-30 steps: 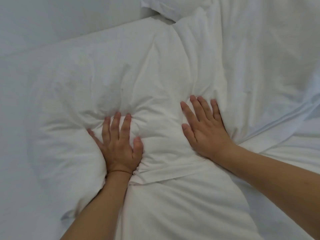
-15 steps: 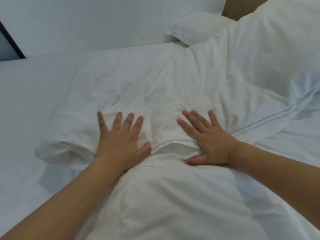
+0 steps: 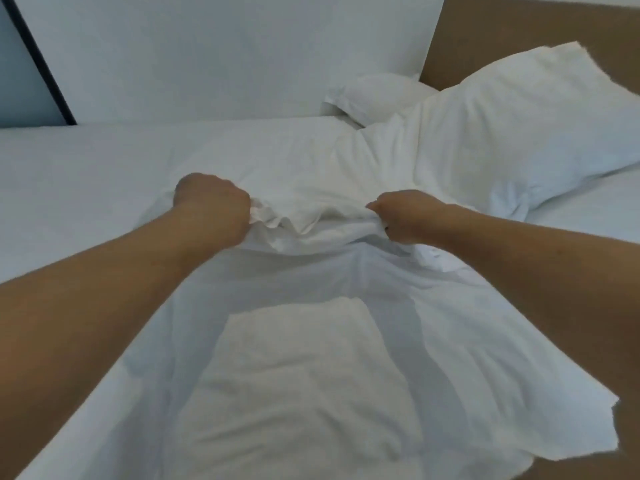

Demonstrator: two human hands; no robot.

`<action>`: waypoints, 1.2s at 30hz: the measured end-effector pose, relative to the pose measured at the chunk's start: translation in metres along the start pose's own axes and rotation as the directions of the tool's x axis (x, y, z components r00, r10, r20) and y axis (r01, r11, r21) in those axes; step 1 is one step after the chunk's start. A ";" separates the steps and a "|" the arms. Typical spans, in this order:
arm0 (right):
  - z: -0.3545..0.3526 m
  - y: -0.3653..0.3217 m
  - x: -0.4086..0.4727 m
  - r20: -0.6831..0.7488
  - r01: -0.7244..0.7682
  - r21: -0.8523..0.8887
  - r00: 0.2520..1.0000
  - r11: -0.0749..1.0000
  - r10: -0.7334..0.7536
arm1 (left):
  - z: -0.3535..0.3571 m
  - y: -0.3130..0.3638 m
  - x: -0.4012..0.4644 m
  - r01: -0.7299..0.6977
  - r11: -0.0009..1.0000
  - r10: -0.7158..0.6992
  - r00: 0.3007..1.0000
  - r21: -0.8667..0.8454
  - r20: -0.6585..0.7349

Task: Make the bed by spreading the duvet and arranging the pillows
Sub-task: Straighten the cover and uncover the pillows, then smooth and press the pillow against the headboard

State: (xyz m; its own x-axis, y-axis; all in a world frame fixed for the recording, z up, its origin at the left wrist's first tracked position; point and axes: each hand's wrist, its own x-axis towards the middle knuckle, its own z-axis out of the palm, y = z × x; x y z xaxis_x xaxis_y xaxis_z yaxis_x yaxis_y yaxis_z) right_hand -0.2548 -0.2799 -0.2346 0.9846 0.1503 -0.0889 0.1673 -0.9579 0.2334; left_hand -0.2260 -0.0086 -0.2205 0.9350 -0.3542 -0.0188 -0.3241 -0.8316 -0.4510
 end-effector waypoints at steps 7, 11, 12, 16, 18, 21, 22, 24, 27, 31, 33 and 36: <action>-0.031 0.018 -0.122 0.221 0.084 -0.227 0.975 0.970 -0.032 | -0.041 0.062 -0.128 -0.359 0.933 0.361 0.925 -0.038 0.120; 0.013 -0.020 -0.166 0.394 0.253 -0.174 0.904 0.952 -0.168 | 0.014 0.084 -0.177 -0.369 0.912 0.410 0.818 -0.179 0.404; 0.018 -0.028 -0.168 0.404 0.246 -0.185 0.902 0.952 -0.154 | 0.021 0.087 -0.180 -0.325 0.929 0.369 0.807 -0.176 0.461; 0.027 -0.037 -0.166 0.409 0.222 -0.268 0.907 0.937 -0.098 | 0.012 0.095 -0.180 -0.351 0.930 0.360 0.824 -0.106 0.438; 0.016 -0.031 -0.169 0.465 0.241 -0.290 0.881 0.926 -0.084 | -0.001 0.092 -0.180 -0.422 0.902 0.427 0.843 -0.090 0.327; 0.013 -0.028 -0.184 0.542 0.250 -0.231 0.836 0.940 -0.089 | 0.009 0.086 -0.209 -0.432 0.858 0.511 0.772 -0.277 0.379; 0.020 -0.033 -0.190 0.572 0.252 -0.192 0.814 0.948 -0.100 | 0.016 0.092 -0.219 -0.388 0.854 0.517 0.708 -0.347 0.482; 0.045 -0.045 -0.201 0.615 0.248 -0.089 0.776 0.965 -0.142 | 0.025 0.108 -0.219 -0.355 0.876 0.482 0.592 -0.327 0.646; 0.056 -0.025 -0.197 0.683 0.003 0.217 0.714 0.976 -0.154 | -0.008 0.133 -0.173 -0.419 0.875 0.424 0.424 -0.241 0.800; 0.021 0.060 -0.188 0.462 -0.433 0.772 0.885 0.465 0.057 | -0.077 0.176 -0.120 -0.403 0.834 0.551 0.637 -0.376 0.540; 0.016 0.111 -0.184 0.142 -0.426 0.728 0.860 0.537 0.489 | -0.098 0.209 -0.098 -0.464 0.770 0.580 0.795 -0.439 0.178; 0.032 0.173 -0.178 -0.122 -0.581 0.690 0.494 0.432 0.861 | -0.110 0.268 -0.061 -0.469 0.689 0.508 0.856 -0.552 -0.093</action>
State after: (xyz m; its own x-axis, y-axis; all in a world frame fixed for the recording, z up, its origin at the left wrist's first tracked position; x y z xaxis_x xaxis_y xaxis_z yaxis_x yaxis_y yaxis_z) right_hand -0.4029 -0.4797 -0.2092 0.6366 -0.7203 0.2755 -0.5344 -0.6696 -0.5158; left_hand -0.3855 -0.2566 -0.2419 0.6226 -0.7656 -0.1623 -0.7415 -0.6434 0.1905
